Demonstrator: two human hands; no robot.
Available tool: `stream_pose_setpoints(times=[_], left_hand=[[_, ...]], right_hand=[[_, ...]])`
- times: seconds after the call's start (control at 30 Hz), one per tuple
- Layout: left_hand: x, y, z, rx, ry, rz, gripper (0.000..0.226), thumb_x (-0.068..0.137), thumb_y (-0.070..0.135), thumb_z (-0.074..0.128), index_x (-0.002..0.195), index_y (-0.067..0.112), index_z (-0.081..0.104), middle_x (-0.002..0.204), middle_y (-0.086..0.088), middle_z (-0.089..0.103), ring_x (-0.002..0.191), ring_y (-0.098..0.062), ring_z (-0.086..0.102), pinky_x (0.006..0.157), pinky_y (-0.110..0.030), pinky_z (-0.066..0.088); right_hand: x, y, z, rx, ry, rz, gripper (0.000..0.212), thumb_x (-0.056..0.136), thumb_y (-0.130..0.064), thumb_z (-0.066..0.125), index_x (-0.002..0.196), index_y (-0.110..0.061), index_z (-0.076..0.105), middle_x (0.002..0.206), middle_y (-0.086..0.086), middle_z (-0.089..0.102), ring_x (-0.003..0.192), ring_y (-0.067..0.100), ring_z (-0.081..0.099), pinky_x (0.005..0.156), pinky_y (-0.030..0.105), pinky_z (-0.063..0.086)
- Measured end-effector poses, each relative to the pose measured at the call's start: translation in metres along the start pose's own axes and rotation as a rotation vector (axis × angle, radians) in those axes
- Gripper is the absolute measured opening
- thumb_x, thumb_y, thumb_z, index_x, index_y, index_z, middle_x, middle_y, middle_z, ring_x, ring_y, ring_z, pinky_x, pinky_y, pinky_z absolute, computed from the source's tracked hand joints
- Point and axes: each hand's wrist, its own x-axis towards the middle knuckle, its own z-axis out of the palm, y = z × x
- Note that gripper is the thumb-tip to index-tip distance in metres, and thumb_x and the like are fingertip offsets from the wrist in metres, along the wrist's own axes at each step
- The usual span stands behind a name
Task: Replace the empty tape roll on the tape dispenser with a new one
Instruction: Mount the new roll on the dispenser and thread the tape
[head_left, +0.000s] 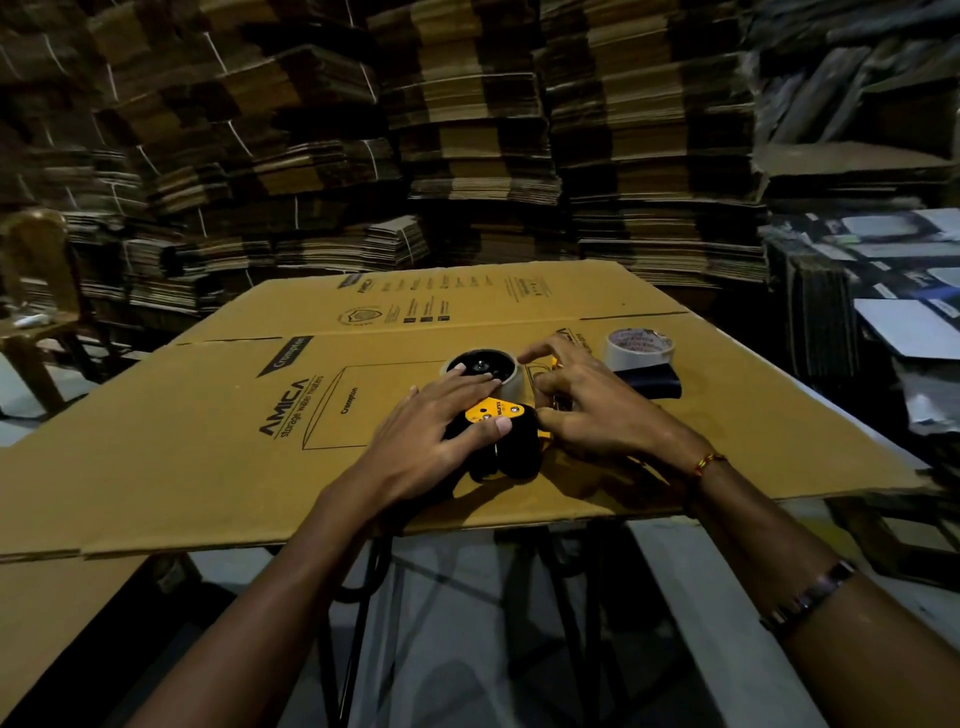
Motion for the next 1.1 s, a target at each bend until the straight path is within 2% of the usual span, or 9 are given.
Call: stream_pose_setpoints(times=[0.17,0.27,0.4,0.6,0.73,0.83,0.9,0.97,1.1], left_hand=[[-0.001,0.000,0.000,-0.028,0.012,0.005,0.078,0.080,0.078,0.035,0.147,0.040,0.042,0.157,0.021,0.035,0.148,0.006,0.014,0.122,-0.054,0.015],[-0.001,0.000,0.002,-0.041,0.016,0.003,0.074,0.081,0.076,0.037,0.146,0.041,0.043,0.157,0.022,0.035,0.148,0.007,0.013,0.122,-0.054,0.014],[0.000,-0.004,0.002,-0.036,0.016,0.005,0.077,0.080,0.078,0.035,0.147,0.040,0.043,0.157,0.021,0.035,0.148,0.006,0.014,0.122,-0.055,0.016],[0.001,-0.004,0.004,-0.013,0.018,0.016,0.073,0.083,0.076,0.036,0.147,0.041,0.043,0.157,0.020,0.036,0.149,0.005,0.014,0.120,-0.053,0.020],[0.001,-0.002,0.001,-0.017,0.030,0.027,0.064,0.088,0.067,0.042,0.146,0.039,0.044,0.157,0.018,0.037,0.148,0.004,0.015,0.120,-0.049,0.021],[0.000,-0.002,0.000,-0.021,0.026,0.022,0.068,0.086,0.069,0.042,0.147,0.038,0.044,0.157,0.017,0.037,0.148,0.004,0.015,0.120,-0.047,0.021],[0.000,-0.001,0.000,-0.029,0.017,0.018,0.073,0.084,0.073,0.039,0.147,0.038,0.043,0.157,0.017,0.036,0.148,0.004,0.015,0.120,-0.049,0.021],[-0.001,-0.001,0.001,-0.030,0.010,0.015,0.070,0.086,0.070,0.041,0.148,0.038,0.043,0.158,0.016,0.035,0.148,0.004,0.014,0.120,-0.048,0.020],[-0.002,0.003,0.001,-0.023,0.024,0.023,0.067,0.087,0.064,0.042,0.148,0.036,0.043,0.158,0.015,0.035,0.145,0.006,0.013,0.118,-0.045,0.018]], right_hand=[[-0.002,-0.002,-0.003,0.012,-0.014,0.000,0.021,0.090,-0.017,0.066,0.071,-0.010,0.062,0.150,-0.005,0.037,0.136,0.011,0.032,0.098,0.028,0.031],[-0.005,-0.009,-0.006,-0.053,-0.029,-0.002,0.022,0.090,-0.018,0.067,0.069,-0.013,0.062,0.155,-0.003,0.032,0.144,0.015,0.023,0.108,0.034,0.029],[-0.007,-0.022,-0.006,-0.163,-0.058,0.033,0.031,0.090,-0.020,0.067,0.065,-0.030,0.054,0.162,0.000,0.024,0.153,0.027,0.005,0.122,0.049,0.012],[-0.026,-0.034,-0.018,-0.148,-0.082,0.136,0.013,0.093,-0.020,0.065,0.082,-0.015,0.071,0.163,0.007,0.027,0.153,0.022,0.006,0.122,0.036,0.002],[-0.031,-0.037,-0.018,-0.118,-0.073,0.171,0.015,0.093,-0.019,0.064,0.089,-0.010,0.074,0.162,0.006,0.029,0.152,0.019,0.011,0.118,0.027,0.006],[-0.029,-0.036,-0.018,-0.083,-0.053,0.193,0.015,0.091,-0.020,0.066,0.081,-0.011,0.073,0.162,0.004,0.030,0.150,0.020,0.019,0.116,0.032,0.020],[-0.032,-0.032,-0.021,-0.035,-0.039,0.216,0.015,0.090,-0.020,0.069,0.079,-0.011,0.073,0.161,-0.001,0.032,0.145,0.017,0.029,0.106,0.031,0.030],[-0.039,-0.027,-0.024,0.004,-0.021,0.230,0.015,0.090,-0.021,0.070,0.078,-0.012,0.073,0.158,-0.005,0.034,0.138,0.013,0.037,0.097,0.027,0.032],[-0.051,-0.021,-0.021,0.061,-0.020,0.213,0.018,0.090,-0.022,0.071,0.073,-0.016,0.069,0.157,-0.008,0.031,0.137,0.007,0.034,0.099,0.030,0.035]])
